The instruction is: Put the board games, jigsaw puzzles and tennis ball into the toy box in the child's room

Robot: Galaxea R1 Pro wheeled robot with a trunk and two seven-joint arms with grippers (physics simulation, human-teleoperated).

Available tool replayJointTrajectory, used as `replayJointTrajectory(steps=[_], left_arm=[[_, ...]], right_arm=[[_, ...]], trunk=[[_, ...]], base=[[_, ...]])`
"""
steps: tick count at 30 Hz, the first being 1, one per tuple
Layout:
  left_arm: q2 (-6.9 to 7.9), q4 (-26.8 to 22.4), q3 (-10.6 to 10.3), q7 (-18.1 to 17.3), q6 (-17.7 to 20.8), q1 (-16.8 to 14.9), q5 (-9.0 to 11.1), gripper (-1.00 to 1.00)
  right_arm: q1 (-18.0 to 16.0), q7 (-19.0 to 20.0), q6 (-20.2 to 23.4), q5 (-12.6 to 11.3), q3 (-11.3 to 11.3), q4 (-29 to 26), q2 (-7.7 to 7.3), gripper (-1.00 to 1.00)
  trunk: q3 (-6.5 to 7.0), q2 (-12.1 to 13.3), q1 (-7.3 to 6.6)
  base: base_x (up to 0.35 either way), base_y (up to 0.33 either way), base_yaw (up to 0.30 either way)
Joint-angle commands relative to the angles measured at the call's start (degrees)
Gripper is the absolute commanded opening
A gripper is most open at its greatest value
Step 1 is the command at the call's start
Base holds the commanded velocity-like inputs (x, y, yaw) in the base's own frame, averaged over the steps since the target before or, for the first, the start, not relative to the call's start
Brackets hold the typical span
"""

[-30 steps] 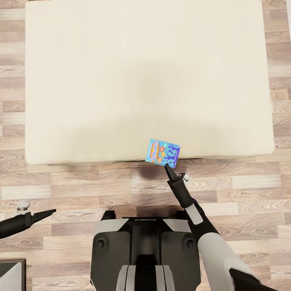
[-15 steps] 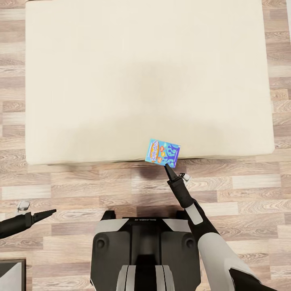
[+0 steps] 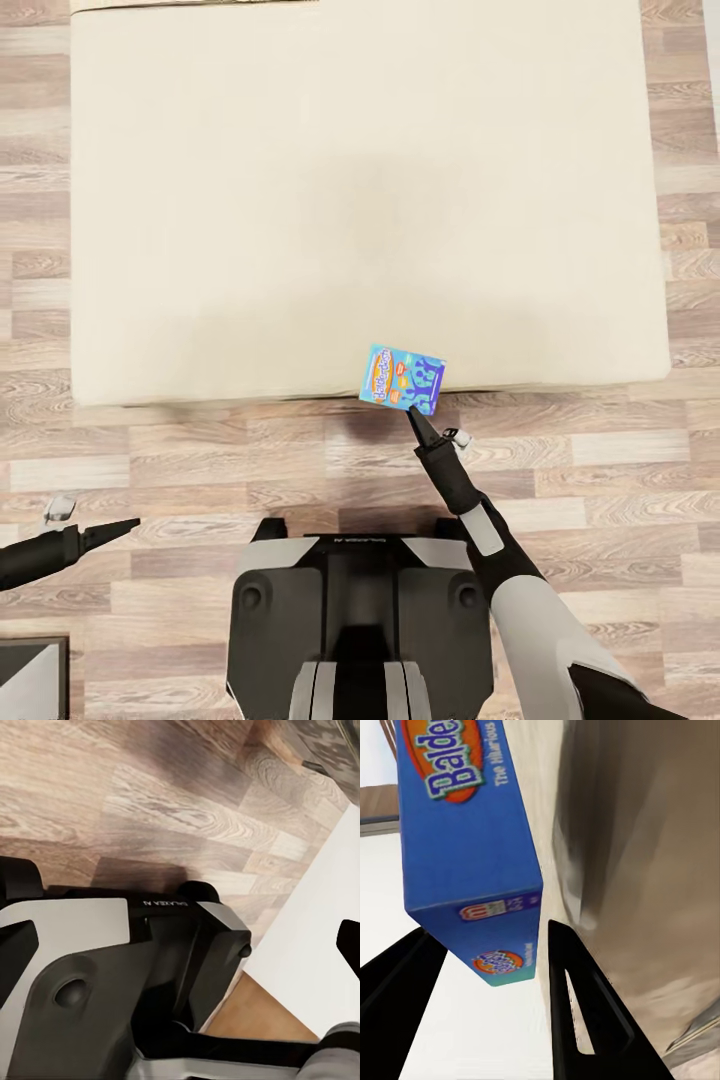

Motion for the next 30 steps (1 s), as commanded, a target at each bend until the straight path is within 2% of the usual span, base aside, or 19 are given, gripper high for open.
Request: replayJointTrajectory(steps=[1,7,9,15,19,21,24,27,30], left_arm=[[0.02,0.01,-0.26,-0.16,0.60,-0.01,0.09,1.00],[0.00,0.01,-1.04,-0.16,0.66,-0.01,0.08,1.00],[-0.03,0.01,-1.10,-0.16,0.67,-0.01,0.08,1.00],[-0.06,0.01,-1.15,-0.15,0.69,-0.01,0.08,1.00],[-0.06,0.01,-1.18,-0.16,0.69,-0.01,0.08,1.00],[-0.06,0.01,-1.21,-0.16,0.69,-0.01,0.08,1.00],[-0.06,0.01,-1.23,-0.16,0.69,-0.01,0.08,1.00],[-0.06,0.01,-1.24,-0.16,0.69,-0.01,0.08,1.00],[-0.06,0.01,-1.24,-0.16,0.69,-0.01,0.08,1.00]], right_arm=[[-0.02,0.23,1.08,0.15,-0.20,-0.03,-0.05,-1.00],[0.41,1.04,6.26,0.79,0.05,-0.41,-0.35,-1.00],[0.60,1.61,6.96,1.06,0.98,-0.53,-0.37,-1.00],[0.63,3.03,7.50,1.42,7.43,-0.97,-0.56,-1.00],[0.76,3.31,7.56,2.34,10.44,-1.03,-1.09,-1.00],[1.20,3.44,7.54,3.27,11.68,-1.05,-1.88,-1.00],[2.98,4.07,7.19,4.15,13.10,-1.34,-2.82,-1.00],[5.01,4.50,6.97,4.44,13.54,-2.36,-3.12,-1.00],[7.93,4.84,7.44,4.63,14.00,-5.85,-3.34,-1.00]], trunk=[[0.17,0.39,-0.22],[1.24,2.80,-1.53],[1.60,3.60,-1.97],[2.68,6.00,-3.29],[3.40,7.61,-4.17],[3.76,8.41,-4.61],[4.30,9.61,-5.27],[4.84,10.82,-5.93],[5.37,12.02,-6.59]], base=[[0.000,0.000,0.000],[0.000,0.000,0.000],[0.000,0.000,0.000],[0.000,0.000,0.000],[0.000,0.000,0.000],[0.000,0.000,0.000],[0.000,0.000,0.000],[0.000,0.000,0.000],[0.000,0.000,0.000]])
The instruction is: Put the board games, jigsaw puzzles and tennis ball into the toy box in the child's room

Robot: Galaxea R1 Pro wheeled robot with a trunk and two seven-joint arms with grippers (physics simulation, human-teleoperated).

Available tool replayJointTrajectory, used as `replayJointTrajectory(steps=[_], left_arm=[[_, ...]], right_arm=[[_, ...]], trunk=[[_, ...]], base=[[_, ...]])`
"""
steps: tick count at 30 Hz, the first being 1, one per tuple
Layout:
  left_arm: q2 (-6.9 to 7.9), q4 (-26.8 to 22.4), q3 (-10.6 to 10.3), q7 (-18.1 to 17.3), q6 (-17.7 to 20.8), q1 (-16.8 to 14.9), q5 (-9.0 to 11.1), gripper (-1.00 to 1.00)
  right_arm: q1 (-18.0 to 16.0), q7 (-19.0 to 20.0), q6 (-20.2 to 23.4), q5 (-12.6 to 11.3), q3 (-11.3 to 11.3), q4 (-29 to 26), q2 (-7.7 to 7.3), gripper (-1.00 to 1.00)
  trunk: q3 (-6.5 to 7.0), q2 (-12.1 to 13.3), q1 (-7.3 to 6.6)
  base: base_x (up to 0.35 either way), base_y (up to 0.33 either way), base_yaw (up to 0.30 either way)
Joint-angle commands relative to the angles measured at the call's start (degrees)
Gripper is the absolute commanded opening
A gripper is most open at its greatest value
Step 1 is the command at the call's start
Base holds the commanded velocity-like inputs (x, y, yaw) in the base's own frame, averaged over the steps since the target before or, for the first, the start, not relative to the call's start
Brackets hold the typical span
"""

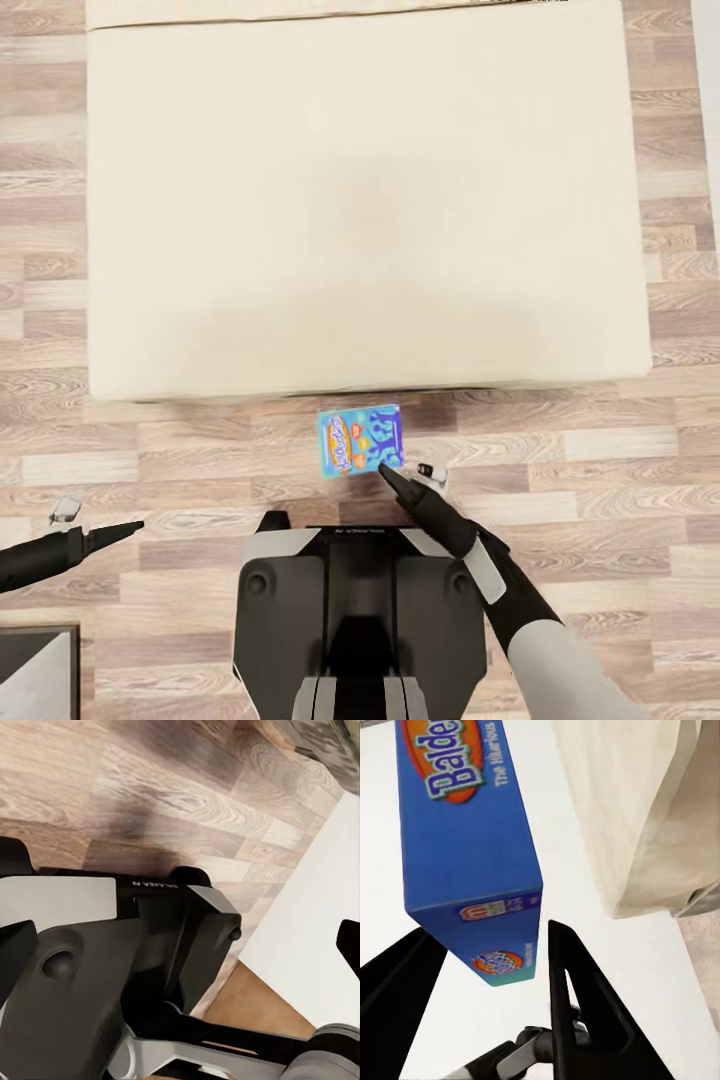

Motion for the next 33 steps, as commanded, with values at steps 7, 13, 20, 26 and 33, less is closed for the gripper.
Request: replayJointTrajectory(steps=[7,13,20,26,33], left_arm=[[0.15,0.01,-1.27,-1.73,1.86,-0.01,0.09,1.00],[0.21,0.01,-1.47,-4.56,2.53,-0.01,-0.09,1.00],[0.25,0.01,-1.52,-4.96,2.61,-0.01,-0.17,1.00],[-1.10,-1.30,-0.28,-6.26,3.32,-0.48,0.37,1.00],[-2.13,-0.74,0.58,-7.71,4.28,-1.94,2.27,1.00]], right_arm=[[10.00,0.74,10.64,2.98,2.04,-17.08,-1.43,-1.00],[13.18,-0.35,16.03,6.19,1.97,-23.09,-2.97,-1.00],[13.65,-0.12,16.37,6.71,1.67,-23.30,-3.77,-1.00],[14.99,-1.62,14.78,7.10,0.38,-21.83,-4.21,-1.00],[15.57,-4.08,13.18,7.58,0.95,-19.69,-4.73,-1.00]], trunk=[[1.24,2.79,-1.52],[2.32,5.19,-2.84],[3.58,8.00,-4.38],[3.93,8.79,-4.82],[4.47,10.00,-5.47]], base=[[0.000,0.000,0.000],[0.000,0.000,0.000],[0.000,0.000,0.000],[0.000,0.000,0.000],[0.000,0.000,0.000]])
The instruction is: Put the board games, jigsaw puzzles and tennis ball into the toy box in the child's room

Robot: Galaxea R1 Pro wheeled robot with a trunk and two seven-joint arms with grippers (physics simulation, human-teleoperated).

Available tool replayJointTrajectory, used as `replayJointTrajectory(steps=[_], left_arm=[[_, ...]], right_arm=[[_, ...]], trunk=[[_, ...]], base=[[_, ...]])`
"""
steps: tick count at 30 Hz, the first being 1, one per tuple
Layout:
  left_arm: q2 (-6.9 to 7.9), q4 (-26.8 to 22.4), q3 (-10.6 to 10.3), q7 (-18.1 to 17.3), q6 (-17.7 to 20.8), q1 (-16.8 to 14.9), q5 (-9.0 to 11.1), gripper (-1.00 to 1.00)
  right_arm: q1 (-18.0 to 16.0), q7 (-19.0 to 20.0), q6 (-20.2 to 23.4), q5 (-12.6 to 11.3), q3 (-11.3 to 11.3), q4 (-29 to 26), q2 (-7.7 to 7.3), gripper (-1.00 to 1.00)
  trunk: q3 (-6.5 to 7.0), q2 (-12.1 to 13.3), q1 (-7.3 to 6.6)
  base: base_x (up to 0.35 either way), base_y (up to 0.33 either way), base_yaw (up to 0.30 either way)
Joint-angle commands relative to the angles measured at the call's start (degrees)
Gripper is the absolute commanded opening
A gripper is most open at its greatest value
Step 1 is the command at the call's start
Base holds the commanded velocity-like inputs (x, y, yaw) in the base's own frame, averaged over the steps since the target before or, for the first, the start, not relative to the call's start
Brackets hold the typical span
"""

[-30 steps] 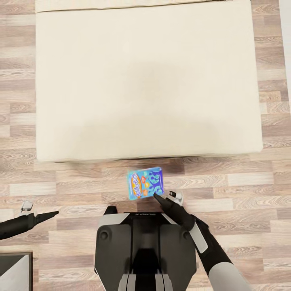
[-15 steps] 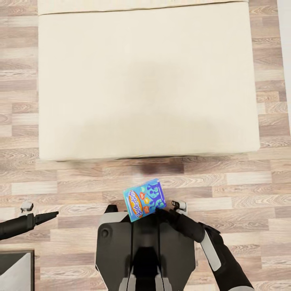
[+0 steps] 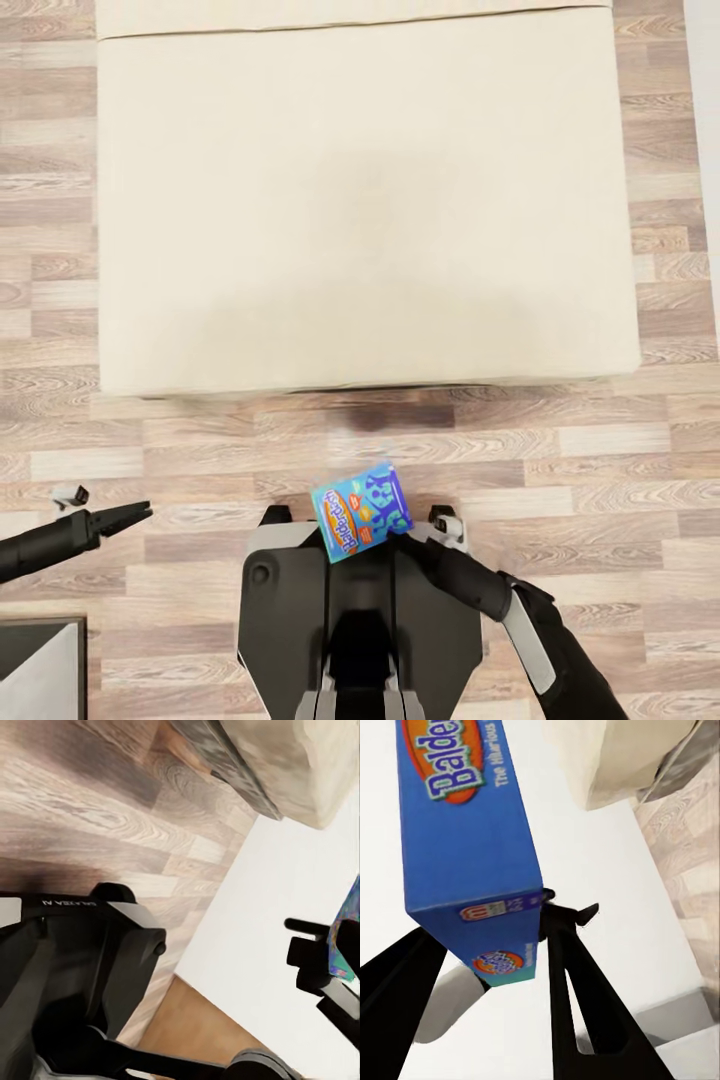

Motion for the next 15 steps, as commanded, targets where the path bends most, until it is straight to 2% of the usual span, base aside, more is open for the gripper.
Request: replayJointTrajectory(steps=[1,5,15], left_arm=[[0.00,0.04,0.03,-0.26,0.70,-0.08,0.34,1.00],[-0.04,0.12,0.11,-0.47,1.02,-0.27,1.64,1.00],[-0.05,0.14,0.13,-0.56,1.06,-0.33,4.89,1.00]], right_arm=[[0.04,-0.17,0.34,-0.16,-0.12,0.33,-0.18,-1.00],[0.20,-1.55,-0.15,-0.24,-0.02,1.26,-0.65,-1.00],[0.24,-4.83,-0.28,-0.17,0.01,1.37,-0.77,-1.00]], trunk=[[0.16,0.37,-0.20],[0.88,1.97,-1.08],[2.67,5.98,-3.28]], base=[[0.000,0.000,0.000],[0.000,0.000,0.000],[0.000,0.000,0.000]])
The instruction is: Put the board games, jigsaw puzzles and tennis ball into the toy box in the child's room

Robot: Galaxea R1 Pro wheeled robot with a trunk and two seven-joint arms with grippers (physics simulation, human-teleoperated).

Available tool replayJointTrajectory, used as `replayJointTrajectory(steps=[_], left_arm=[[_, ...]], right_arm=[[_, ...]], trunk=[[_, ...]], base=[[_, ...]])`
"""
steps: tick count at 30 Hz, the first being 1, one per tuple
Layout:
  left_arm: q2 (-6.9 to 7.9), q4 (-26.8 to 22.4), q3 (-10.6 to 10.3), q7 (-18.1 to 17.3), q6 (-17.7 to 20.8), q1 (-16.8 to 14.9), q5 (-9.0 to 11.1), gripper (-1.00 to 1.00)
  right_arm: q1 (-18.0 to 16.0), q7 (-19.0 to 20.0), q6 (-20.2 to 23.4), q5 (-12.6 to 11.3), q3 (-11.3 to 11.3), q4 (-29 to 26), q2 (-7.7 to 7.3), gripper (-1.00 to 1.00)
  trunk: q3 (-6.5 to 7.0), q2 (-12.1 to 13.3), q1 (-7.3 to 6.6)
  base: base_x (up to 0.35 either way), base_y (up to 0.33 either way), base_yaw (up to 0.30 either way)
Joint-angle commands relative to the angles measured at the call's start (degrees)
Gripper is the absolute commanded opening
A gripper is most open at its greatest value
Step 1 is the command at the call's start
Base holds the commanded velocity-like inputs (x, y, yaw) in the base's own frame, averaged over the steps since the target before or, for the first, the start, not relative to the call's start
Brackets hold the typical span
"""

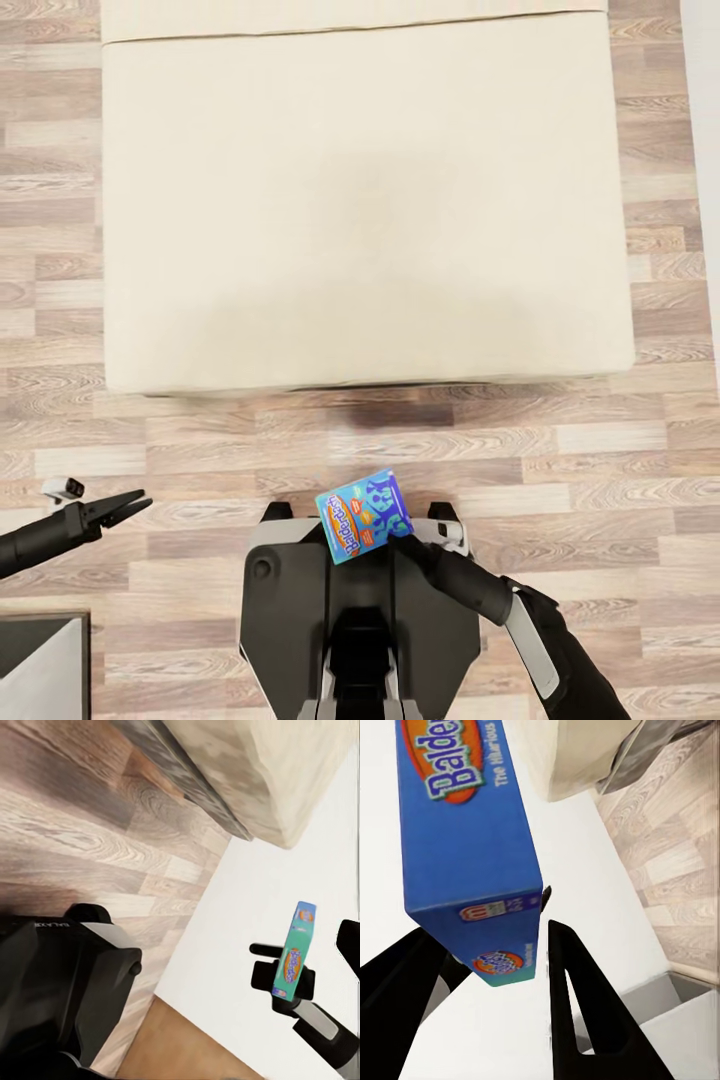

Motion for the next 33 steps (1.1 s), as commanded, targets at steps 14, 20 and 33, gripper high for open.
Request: replayJointTrajectory(steps=[14,20,33], left_arm=[[0.01,0.01,0.09,-0.21,0.61,-0.03,1.25,1.00],[0.01,0.01,0.09,-0.21,0.61,-0.03,1.23,1.00],[0.01,0.01,0.09,-0.21,0.61,-0.03,1.22,1.00]], right_arm=[[0.00,0.22,0.50,-0.08,-0.13,-0.22,0.04,-1.00],[0.04,0.18,0.45,-0.08,-0.13,-0.31,0.04,-1.00],[0.08,0.22,0.44,-0.15,-0.08,-0.62,0.04,-1.00]], trunk=[[2.49,5.57,-3.05],[3.56,7.98,-4.37],[5.00,11.19,-6.13]], base=[[0.000,0.000,0.000],[0.000,0.000,0.000],[0.000,0.000,0.000]])
